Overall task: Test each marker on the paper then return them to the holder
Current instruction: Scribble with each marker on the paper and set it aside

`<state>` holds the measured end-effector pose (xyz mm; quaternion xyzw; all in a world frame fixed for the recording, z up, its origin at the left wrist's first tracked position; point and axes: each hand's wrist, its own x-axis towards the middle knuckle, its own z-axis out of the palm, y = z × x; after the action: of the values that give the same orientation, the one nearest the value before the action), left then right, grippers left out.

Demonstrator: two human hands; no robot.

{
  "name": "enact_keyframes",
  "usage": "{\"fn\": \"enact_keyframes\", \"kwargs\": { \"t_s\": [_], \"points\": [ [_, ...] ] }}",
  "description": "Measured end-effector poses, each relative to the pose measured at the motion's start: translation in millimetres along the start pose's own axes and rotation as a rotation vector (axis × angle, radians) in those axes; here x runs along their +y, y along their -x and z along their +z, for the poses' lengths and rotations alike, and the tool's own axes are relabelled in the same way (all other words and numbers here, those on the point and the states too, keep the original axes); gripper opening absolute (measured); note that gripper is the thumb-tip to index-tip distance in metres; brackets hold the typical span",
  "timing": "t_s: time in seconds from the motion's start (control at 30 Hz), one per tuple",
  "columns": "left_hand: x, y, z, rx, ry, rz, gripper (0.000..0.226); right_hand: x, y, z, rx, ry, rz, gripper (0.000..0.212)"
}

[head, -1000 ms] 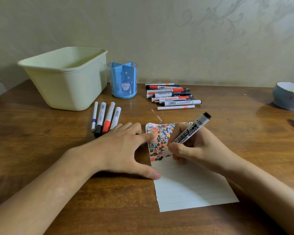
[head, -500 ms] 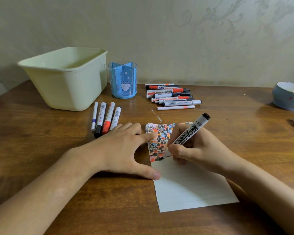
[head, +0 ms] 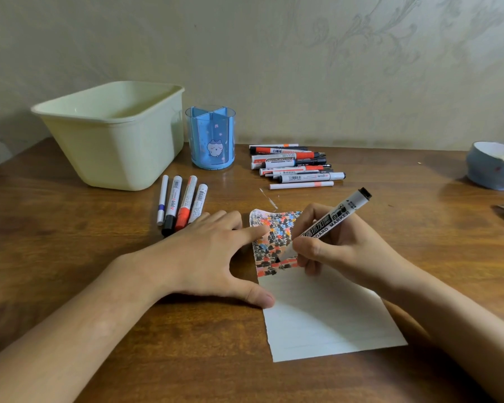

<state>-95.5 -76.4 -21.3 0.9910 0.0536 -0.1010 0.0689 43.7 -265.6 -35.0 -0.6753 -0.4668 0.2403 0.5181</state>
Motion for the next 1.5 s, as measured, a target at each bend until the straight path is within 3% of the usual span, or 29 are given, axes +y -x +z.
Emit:
{"fn": "enact_keyframes", "kwargs": {
  "t_s": [0.2, 0.43, 0.63, 1.03, 1.13, 1.3, 1.5],
  "points": [
    [-0.8, 0.1, -2.7, 0.036, 0.071, 0.005, 0.111, -5.8, -0.5, -2.1, 0.047, -0.046, 0.021, 0.028],
    [-3.5, -3.1, 0.8, 0.268, 0.354, 0.003, 0.064, -12.7, -1.0, -11.1, 0.145, -0.135, 0.028, 0.026],
    [-2.5, -3.2, -1.7, 0.352, 0.375, -0.032, 0.077, -15.6, -1.5, -11.0, 0.175, -0.28, 0.077, 0.018],
    [-3.7, -6.4, 4.8, 0.349, 0.378, 0.045, 0.08, -16.2, 1.4, -5.4, 0.101, -0.218, 0.05, 0.024],
    [-0.3, -4.0, 3.1, 0.377, 0.361, 0.065, 0.07, -14.8, 1.7, -4.3, 0.088, -0.201, 0.056, 0.028],
    [0.2, -1.2, 0.8, 0.462, 0.379, 0.107, 0.029, -14.2, 0.6, -5.8, 0.101, -0.207, 0.084, 0.027],
    [-2.5, 1.6, -6.2, 0.569, 0.332, 0.091, 0.024, -12.4, 0.4, -7.0, 0.104, -0.116, 0.083, 0.03]
  ]
}}
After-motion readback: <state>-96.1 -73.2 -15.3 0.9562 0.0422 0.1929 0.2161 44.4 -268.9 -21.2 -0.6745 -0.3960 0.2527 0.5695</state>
